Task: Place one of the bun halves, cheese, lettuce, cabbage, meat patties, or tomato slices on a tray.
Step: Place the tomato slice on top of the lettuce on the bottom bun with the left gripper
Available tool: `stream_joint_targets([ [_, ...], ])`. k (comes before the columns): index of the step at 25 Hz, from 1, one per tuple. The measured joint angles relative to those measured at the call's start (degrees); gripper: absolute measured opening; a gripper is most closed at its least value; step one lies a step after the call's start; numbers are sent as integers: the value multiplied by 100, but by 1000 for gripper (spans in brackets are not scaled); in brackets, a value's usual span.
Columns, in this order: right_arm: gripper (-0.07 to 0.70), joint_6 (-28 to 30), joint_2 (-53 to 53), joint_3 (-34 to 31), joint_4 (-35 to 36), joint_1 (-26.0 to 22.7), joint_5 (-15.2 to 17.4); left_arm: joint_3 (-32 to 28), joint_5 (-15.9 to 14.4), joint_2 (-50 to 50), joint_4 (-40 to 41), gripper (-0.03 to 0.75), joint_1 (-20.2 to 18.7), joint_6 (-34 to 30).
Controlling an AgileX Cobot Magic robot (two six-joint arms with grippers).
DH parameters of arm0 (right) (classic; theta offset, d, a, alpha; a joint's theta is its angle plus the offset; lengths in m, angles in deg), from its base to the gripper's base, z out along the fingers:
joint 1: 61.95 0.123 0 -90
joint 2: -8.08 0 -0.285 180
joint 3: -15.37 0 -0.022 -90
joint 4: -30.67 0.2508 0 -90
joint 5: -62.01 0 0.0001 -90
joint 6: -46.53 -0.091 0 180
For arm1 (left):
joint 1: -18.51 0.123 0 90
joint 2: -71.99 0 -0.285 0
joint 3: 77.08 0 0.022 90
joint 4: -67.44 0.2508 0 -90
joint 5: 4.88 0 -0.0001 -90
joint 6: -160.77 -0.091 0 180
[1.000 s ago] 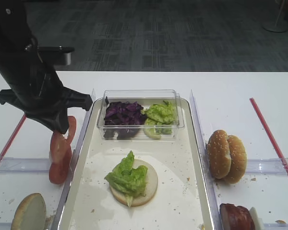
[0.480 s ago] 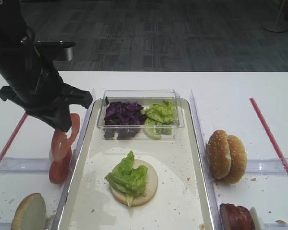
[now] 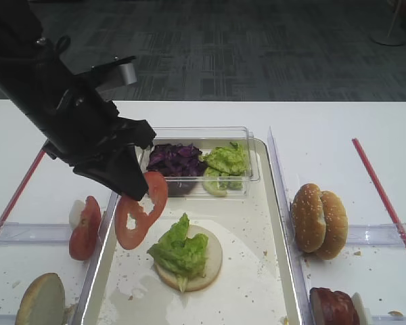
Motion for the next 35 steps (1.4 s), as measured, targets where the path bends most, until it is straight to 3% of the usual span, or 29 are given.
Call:
stream_joint_targets([
  [5,613,0,0,0,0,0,0,0,-309,0,-628,31,0,-553],
  [14,613,0,0,0,0,0,0,0,-317,0,-1722,30,0,-1435],
  [35,613,22,0,0,0,0,0,-326,-230,-1254,-2754,29,143,-2071],
])
